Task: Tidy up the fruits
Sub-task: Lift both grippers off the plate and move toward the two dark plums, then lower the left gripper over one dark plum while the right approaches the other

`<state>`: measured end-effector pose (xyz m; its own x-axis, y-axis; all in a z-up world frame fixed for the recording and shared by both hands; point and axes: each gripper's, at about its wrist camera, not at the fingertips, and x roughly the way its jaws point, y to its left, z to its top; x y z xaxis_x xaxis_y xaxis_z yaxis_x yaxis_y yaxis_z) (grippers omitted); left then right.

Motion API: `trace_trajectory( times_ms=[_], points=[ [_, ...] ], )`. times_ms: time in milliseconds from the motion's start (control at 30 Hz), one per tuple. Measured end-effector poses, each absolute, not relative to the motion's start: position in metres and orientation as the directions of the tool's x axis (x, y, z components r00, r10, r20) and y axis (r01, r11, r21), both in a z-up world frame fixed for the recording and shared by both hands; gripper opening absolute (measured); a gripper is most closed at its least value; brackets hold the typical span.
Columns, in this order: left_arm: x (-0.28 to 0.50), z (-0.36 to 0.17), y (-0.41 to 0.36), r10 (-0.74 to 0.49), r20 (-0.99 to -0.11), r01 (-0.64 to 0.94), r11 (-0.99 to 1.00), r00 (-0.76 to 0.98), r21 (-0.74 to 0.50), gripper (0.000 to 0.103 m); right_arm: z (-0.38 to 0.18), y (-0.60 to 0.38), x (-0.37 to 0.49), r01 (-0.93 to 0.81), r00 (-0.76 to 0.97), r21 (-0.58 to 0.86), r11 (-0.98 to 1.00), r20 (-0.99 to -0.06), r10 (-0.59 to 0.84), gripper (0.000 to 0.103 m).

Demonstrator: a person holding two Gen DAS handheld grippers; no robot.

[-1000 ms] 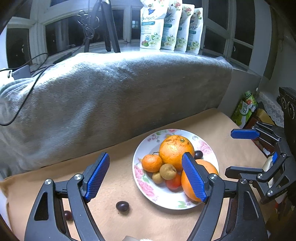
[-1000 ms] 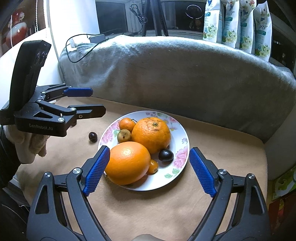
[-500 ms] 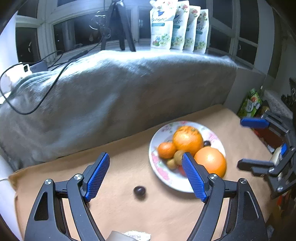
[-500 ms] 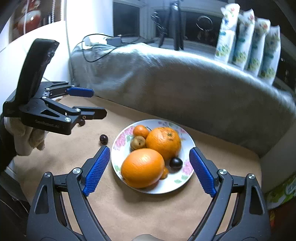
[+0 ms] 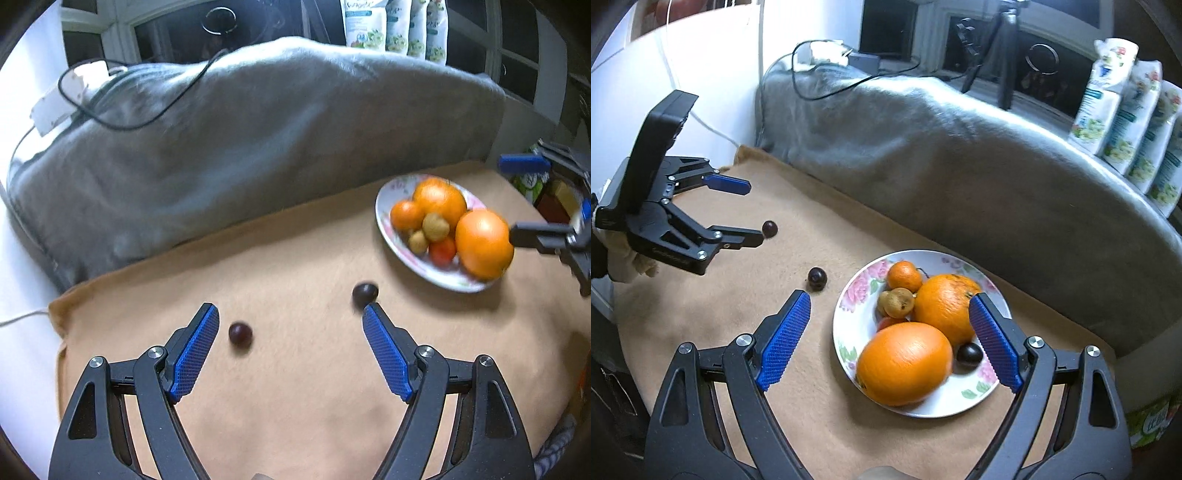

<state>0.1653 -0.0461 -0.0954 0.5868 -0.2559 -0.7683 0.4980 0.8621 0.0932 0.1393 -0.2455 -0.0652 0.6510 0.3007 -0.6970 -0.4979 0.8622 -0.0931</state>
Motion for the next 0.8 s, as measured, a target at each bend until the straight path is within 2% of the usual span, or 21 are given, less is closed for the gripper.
trace_trajectory(
  times_ms=[200,300,533,667,700,800],
  points=[
    [0.162,-0.105,-0.031,-0.251,-0.783,0.492,0.867,0.569,0.08,0.079,-0.067,-0.219,0.142,-0.559,0.614,-0.125,0.819,-0.726,0.308,0.09],
    [0.163,-0.104,-0.024,-0.259,-0.783,0.477,0.877,0.566,0.054,0.07,-0.069,-0.207,0.142,-0.582,0.597,-0.136,0.801,-0.74,0.309,0.09],
    [0.162,-0.099,-0.009,-0.273,-0.773,0.461,0.887,0.573,0.029,0.069,-0.069,-0.185,0.14,-0.621,0.574,-0.152,0.769,-0.756,0.314,0.089],
    [0.159,-0.099,-0.003,-0.276,-0.773,0.463,0.886,0.571,0.025,0.069,-0.07,-0.174,0.142,-0.635,0.559,-0.15,0.758,-0.767,0.317,0.081],
    [0.159,-0.099,-0.001,-0.277,-0.774,0.463,0.886,0.57,0.023,0.065,-0.07,-0.172,0.142,-0.638,0.555,-0.149,0.756,-0.769,0.317,0.081],
    [0.16,-0.1,0.005,-0.28,-0.774,0.452,0.892,0.567,0.008,0.062,-0.073,-0.166,0.146,-0.646,0.546,-0.149,0.749,-0.776,0.316,0.078]
  ],
)
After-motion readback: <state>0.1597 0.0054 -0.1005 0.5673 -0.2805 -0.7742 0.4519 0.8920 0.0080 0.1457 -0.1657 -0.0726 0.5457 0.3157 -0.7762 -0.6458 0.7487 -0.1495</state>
